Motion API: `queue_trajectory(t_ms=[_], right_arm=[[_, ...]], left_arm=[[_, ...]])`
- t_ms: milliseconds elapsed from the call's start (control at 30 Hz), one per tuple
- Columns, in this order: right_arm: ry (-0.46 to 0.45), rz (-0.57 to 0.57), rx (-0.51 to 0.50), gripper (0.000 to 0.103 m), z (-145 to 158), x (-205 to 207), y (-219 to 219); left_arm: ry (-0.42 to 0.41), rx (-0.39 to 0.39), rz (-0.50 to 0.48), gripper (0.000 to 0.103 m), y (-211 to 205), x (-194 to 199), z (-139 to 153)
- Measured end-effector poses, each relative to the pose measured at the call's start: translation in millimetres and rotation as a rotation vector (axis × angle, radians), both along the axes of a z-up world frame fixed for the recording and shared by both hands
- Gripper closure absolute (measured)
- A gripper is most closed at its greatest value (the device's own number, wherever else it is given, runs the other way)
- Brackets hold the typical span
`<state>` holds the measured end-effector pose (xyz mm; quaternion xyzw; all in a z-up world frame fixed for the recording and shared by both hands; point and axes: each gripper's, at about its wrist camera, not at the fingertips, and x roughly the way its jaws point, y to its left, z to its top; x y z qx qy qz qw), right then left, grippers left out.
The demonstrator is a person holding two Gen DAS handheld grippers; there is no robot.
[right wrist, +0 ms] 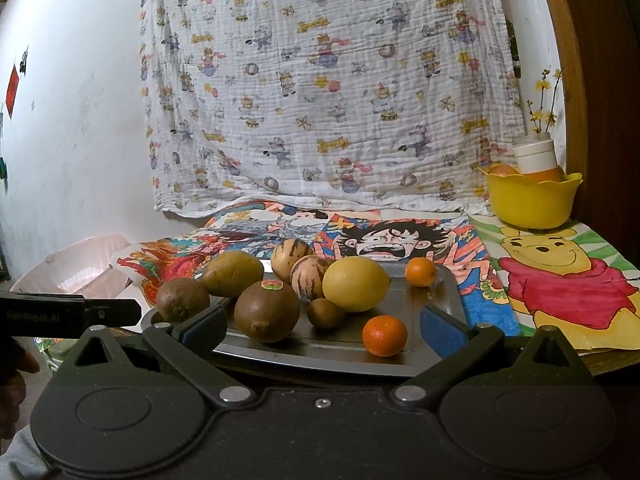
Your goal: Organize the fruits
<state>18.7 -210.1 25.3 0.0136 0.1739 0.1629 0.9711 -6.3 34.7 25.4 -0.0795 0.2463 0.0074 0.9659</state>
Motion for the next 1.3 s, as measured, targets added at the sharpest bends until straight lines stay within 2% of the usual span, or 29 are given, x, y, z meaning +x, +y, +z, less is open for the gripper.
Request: queue_trajectory(t_ms=[1300], right_arm=[[0.014,0.015,-0.013,0.001,-2.8,-1.3,2.6]], left_arm=[[0.012,0.004,-0.002,0.001,0.3,-2.1,-3.1]])
